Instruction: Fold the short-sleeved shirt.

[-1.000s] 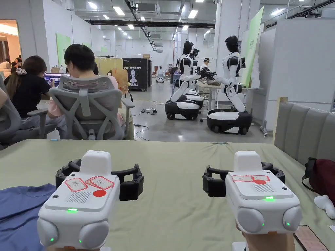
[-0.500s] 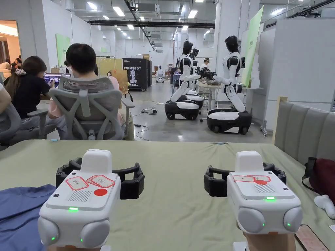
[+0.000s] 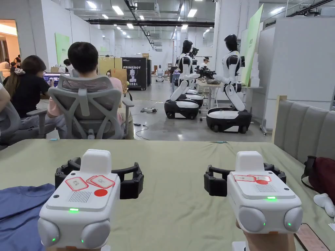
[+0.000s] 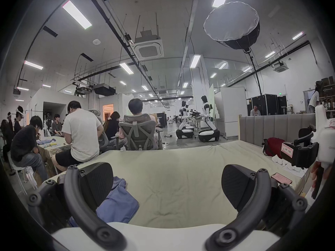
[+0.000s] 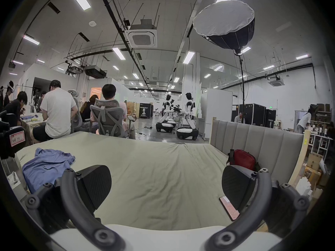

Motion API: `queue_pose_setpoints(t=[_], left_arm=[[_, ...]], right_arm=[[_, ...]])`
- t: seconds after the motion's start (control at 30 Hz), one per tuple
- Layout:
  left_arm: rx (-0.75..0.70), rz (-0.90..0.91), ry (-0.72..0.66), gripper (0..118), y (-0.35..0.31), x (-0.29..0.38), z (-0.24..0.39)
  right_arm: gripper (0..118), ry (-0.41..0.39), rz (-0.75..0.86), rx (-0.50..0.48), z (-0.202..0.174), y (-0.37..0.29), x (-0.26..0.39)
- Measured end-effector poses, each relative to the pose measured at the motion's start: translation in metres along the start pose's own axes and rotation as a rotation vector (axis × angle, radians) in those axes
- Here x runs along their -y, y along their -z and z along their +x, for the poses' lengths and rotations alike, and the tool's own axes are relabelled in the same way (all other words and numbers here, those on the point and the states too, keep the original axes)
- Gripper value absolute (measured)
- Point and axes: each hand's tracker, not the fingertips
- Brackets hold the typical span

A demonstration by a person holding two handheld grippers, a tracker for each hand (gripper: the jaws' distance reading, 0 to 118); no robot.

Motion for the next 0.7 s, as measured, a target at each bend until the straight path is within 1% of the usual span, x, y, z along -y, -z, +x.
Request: queue_pose_setpoints(t=[0.13,0.33,0.57,0.7], left_arm=[[-0.008,0.006,0.005,118,-0.0003,0.0007,0.0005],[0.001,0.005,0.015,118,-0.0007,0.0019,0.0025],[0.002,0.005,0.010,118,-0.0002,0.0018,0.0023],[-0.008,0.018,0.006,118,-0.0005,0.0009,0.0015]], right_arm=[[118,-0.027,0.004,0.003,-0.0021,-0.0002,0.0005],[118,-0.001,-0.011,-0.006,-0.0008,0.0003,0.0005],[118,-0.032,-0.006,0.008,-0.0023,0.0001,0.0013],[118,-0.008,0.002,-0.006,-0.0002,-0.0007,-0.0008]])
